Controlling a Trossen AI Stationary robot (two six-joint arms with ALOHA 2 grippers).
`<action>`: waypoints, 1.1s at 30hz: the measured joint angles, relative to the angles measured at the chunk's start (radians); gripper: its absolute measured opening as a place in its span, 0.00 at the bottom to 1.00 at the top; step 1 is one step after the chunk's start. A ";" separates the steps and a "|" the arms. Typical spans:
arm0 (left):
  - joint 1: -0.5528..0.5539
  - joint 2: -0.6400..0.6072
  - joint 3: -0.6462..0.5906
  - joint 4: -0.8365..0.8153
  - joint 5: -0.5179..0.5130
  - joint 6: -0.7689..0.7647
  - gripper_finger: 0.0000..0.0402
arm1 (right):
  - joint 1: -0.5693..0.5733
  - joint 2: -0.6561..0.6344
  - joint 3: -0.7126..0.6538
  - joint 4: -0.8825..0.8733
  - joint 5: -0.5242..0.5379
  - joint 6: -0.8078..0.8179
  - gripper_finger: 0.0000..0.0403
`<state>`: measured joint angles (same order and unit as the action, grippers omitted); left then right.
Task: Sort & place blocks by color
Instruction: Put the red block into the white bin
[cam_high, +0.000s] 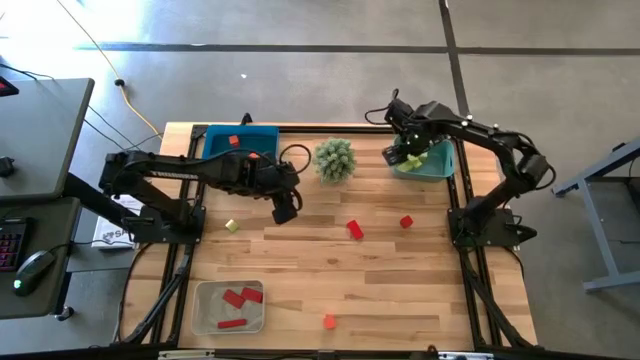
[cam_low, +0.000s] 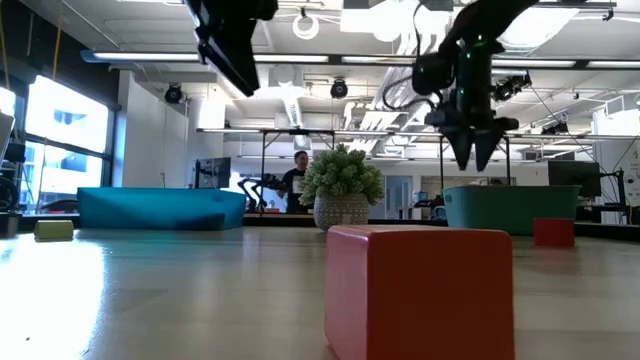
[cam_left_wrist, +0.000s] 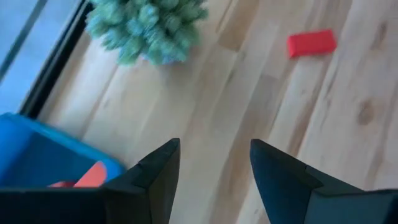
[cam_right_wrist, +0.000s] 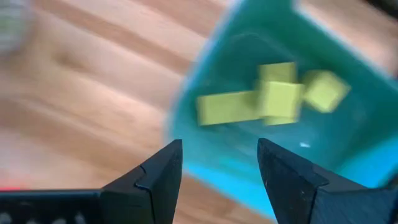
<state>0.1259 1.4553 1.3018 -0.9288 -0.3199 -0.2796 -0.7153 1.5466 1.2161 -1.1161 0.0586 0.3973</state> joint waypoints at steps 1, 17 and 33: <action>0.004 -0.011 0.000 -0.020 -0.007 0.014 0.45 | 0.022 -0.012 0.000 0.005 -0.011 0.030 0.48; 0.057 -0.102 0.000 -0.131 -0.028 0.117 0.45 | 0.456 -0.058 0.000 0.181 -0.008 0.336 0.48; 0.057 -0.104 0.000 -0.129 -0.024 0.145 0.45 | 0.722 -0.016 0.000 0.321 0.125 0.597 0.57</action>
<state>0.1833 1.3514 1.3022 -1.0580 -0.3443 -0.1349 0.0069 1.5309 1.2160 -0.7954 0.1833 0.9944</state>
